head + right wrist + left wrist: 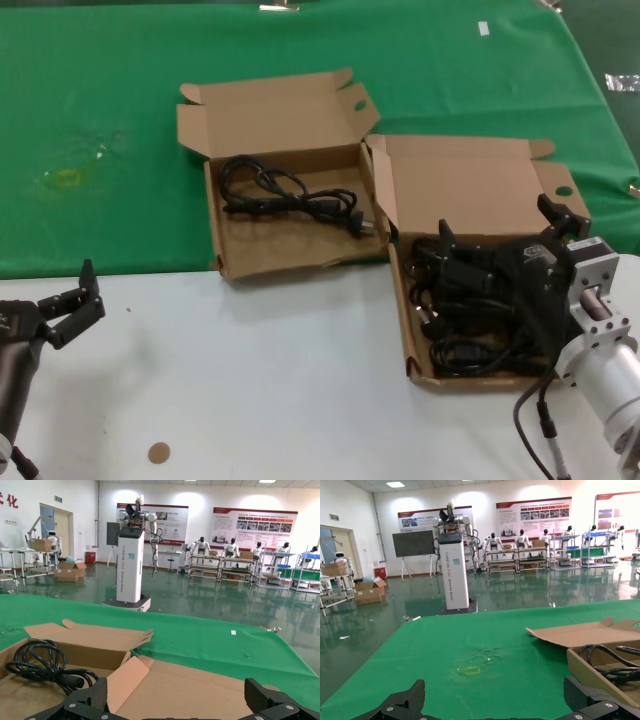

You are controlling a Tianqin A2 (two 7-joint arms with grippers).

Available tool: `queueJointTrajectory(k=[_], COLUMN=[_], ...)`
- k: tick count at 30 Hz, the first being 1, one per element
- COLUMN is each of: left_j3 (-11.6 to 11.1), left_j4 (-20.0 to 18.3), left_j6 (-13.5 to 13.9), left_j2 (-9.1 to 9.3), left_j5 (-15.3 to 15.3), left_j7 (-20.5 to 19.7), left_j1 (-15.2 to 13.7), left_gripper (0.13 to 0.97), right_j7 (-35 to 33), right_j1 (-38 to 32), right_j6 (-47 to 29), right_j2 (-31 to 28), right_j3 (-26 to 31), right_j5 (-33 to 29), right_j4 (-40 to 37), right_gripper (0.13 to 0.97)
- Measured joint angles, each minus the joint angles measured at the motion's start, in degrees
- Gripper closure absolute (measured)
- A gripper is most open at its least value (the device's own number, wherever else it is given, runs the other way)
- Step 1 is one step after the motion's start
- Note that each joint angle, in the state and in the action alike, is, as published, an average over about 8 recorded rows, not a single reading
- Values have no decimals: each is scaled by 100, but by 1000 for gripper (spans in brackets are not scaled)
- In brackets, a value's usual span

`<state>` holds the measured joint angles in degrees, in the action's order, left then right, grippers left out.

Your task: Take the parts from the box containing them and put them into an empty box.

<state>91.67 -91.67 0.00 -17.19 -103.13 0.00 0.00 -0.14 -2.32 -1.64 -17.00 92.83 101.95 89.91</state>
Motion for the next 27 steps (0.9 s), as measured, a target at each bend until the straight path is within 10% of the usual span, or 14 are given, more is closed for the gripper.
queueJointTrajectory(k=[27], left_j3=[0], left_j4=[0], left_j6=[0], left_j2=[0], left_j5=[0], left_j7=[0], left_j1=[0], left_gripper=[132], right_j7=[0], right_j1=[0], right_j6=[0], right_j2=[0], right_j3=[0], right_j5=[0], right_j4=[0], right_gripper=[129])
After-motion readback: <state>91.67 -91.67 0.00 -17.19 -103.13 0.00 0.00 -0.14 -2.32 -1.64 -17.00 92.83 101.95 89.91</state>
